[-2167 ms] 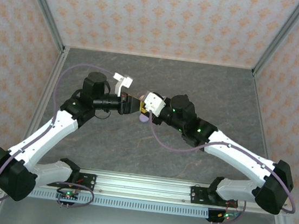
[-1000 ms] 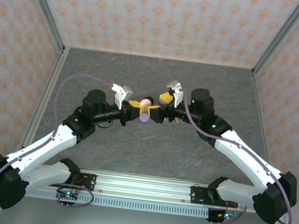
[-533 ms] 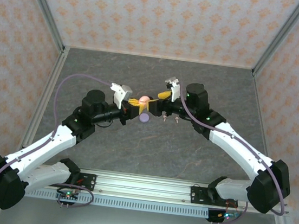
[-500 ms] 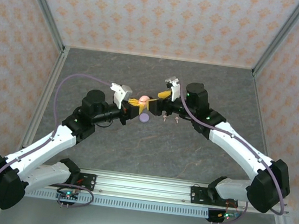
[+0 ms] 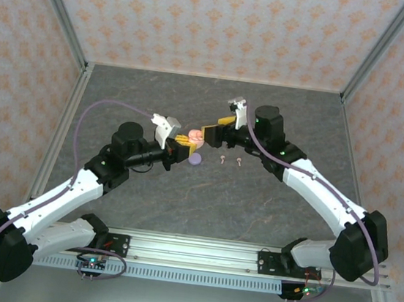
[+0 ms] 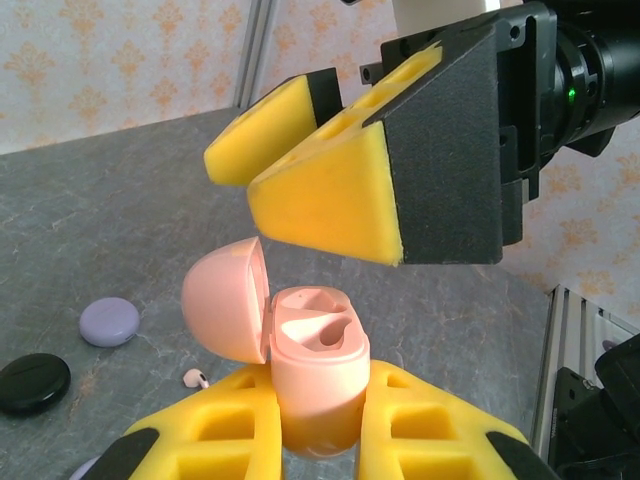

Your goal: Insert the wireless bluetooth earbuds into the charging case

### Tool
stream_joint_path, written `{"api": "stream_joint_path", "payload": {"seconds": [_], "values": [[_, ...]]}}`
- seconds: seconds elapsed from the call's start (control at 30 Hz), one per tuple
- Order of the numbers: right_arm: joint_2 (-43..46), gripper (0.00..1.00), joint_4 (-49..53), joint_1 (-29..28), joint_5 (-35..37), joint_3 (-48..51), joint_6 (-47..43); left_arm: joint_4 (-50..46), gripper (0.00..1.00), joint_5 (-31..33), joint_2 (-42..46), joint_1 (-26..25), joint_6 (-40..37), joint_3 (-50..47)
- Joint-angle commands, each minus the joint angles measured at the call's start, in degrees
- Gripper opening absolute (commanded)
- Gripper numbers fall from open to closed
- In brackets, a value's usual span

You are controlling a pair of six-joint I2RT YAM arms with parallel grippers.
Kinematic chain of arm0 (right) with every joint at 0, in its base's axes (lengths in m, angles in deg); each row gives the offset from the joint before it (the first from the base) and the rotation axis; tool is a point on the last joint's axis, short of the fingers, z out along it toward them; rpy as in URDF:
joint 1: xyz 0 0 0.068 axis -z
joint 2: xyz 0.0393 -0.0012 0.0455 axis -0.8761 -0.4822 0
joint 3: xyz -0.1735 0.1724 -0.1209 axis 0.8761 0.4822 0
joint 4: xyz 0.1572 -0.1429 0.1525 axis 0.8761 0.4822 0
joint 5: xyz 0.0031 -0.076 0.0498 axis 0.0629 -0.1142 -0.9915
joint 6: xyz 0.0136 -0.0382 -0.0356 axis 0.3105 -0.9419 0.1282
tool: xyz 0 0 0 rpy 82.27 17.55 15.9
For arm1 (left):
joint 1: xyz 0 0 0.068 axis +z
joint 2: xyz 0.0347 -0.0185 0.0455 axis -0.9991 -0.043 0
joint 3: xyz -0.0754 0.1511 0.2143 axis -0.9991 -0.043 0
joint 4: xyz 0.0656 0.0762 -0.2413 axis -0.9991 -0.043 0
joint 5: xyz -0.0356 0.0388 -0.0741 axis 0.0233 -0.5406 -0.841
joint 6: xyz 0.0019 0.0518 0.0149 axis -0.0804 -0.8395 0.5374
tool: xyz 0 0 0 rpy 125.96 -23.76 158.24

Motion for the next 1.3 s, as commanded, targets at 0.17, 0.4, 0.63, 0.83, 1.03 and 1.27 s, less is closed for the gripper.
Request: {"api": "stream_joint_path", "payload": {"seconds": [0.17, 0.4, 0.63, 0.83, 1.03, 1.27], "values": [[6.4, 0.84, 11.5, 0.9, 13.4, -0.6, -0.5, -0.5, 0.0, 0.6, 2.4, -0.5, -2.5, -2.0], [-0.7, 0.8, 30.9, 1.0, 31.5, -4.2, -0.6, -1.8, 0.0, 2.0, 5.6, -0.4, -3.2, -3.4], [-16.2, 0.69, 41.0, 3.1, 33.7, -11.8, -2.0, -2.8, 0.0, 1.9, 6.0, -0.5, -3.3, -3.3], [-28.5, 0.61, 45.6, 5.2, 31.8, -20.1, -3.3, -3.5, 0.0, 2.1, 6.4, -0.6, -3.5, -3.2], [-36.2, 0.56, 48.0, 5.3, 30.2, -24.2, -3.9, -4.0, 0.0, 2.5, 6.5, -0.6, -3.5, -3.4], [-39.5, 0.5, 48.9, 5.3, 29.9, -25.3, -4.4, -5.1, 0.0, 3.1, 6.6, -0.6, -4.0, -3.2]]}}
